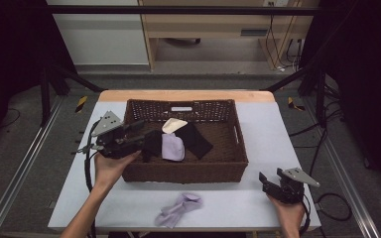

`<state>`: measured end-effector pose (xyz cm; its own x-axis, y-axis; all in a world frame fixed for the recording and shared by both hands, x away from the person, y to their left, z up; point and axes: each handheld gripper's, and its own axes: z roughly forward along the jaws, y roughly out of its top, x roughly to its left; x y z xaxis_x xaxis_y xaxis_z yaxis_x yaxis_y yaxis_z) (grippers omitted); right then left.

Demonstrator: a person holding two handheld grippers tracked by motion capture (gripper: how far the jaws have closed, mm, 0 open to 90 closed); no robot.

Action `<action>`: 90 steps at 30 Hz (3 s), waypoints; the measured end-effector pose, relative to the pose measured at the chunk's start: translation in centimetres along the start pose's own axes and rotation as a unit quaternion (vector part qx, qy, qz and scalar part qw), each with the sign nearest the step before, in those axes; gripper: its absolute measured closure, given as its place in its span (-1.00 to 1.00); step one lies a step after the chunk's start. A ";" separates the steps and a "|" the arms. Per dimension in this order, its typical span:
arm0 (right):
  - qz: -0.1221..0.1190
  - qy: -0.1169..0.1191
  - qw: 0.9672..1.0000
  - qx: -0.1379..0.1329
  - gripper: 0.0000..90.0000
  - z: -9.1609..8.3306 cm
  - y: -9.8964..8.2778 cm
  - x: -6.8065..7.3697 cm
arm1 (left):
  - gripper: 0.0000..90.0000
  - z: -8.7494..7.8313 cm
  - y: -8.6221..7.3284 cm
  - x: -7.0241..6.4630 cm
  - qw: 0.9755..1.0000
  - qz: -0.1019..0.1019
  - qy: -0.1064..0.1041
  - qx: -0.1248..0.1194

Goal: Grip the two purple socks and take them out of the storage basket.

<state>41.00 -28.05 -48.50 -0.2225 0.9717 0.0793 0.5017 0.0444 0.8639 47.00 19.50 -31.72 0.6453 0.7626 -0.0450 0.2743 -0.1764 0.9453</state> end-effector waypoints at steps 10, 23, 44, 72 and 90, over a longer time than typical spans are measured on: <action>0.001 0.000 1.000 0.001 -0.35 0.0 0.0 0.0 | 0.17 4.5 0.5 1.2 0.999 -0.008 0.035 0.005; 0.000 0.002 1.000 0.001 -0.35 0.0 0.0 0.0 | 0.14 10.1 -1.9 2.7 0.995 -0.021 0.060 0.078; -0.003 0.000 1.000 0.004 -0.35 0.1 0.0 0.1 | 0.01 13.8 -4.1 2.4 0.964 -0.001 0.072 0.256; -0.007 0.000 1.000 0.006 -0.35 0.2 0.0 0.1 | 0.98 15.3 -4.9 2.4 0.938 0.006 0.029 0.345; -0.009 0.000 1.000 0.008 -0.35 0.2 0.0 0.1 | 0.49 16.5 -5.6 2.5 0.923 0.005 0.026 0.385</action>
<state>41.14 -27.89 -48.54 -0.2319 0.9706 0.0644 0.5116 0.0654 0.8567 58.82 12.12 -42.40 0.6215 0.7834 -0.0028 0.7062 -0.5587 0.4350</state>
